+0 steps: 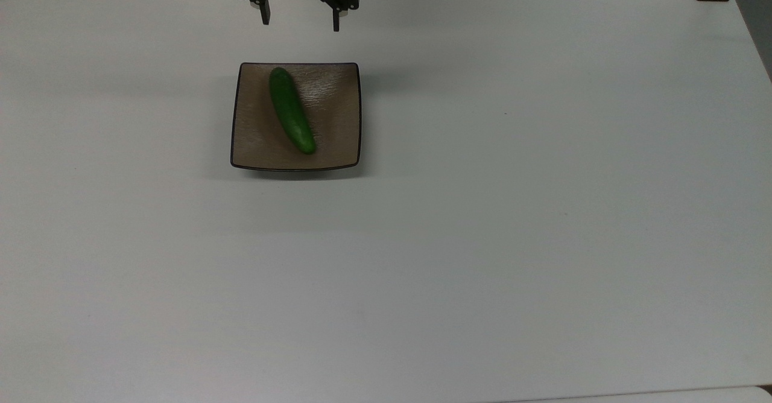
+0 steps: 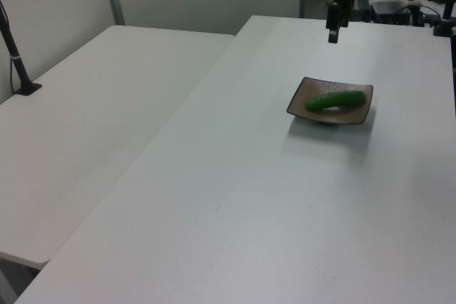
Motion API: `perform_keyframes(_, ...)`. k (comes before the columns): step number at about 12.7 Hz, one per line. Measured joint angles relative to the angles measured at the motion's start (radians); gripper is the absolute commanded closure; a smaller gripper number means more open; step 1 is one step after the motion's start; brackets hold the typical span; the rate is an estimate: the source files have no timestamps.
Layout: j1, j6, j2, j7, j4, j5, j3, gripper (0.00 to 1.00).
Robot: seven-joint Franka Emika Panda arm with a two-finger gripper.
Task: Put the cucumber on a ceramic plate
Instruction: 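Open the gripper and raise it away from the plate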
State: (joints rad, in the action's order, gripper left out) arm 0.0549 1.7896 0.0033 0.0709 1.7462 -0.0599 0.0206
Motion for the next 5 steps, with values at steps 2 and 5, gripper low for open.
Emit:
perform_keyframes(2, 0.000, 0.000, 0.000, 0.000, 0.000, -0.009, 0.000, 0.00)
perform_keyframes(5, -0.001, 0.000, 0.001, -0.021, 0.000, -0.012, 0.000, 0.00)
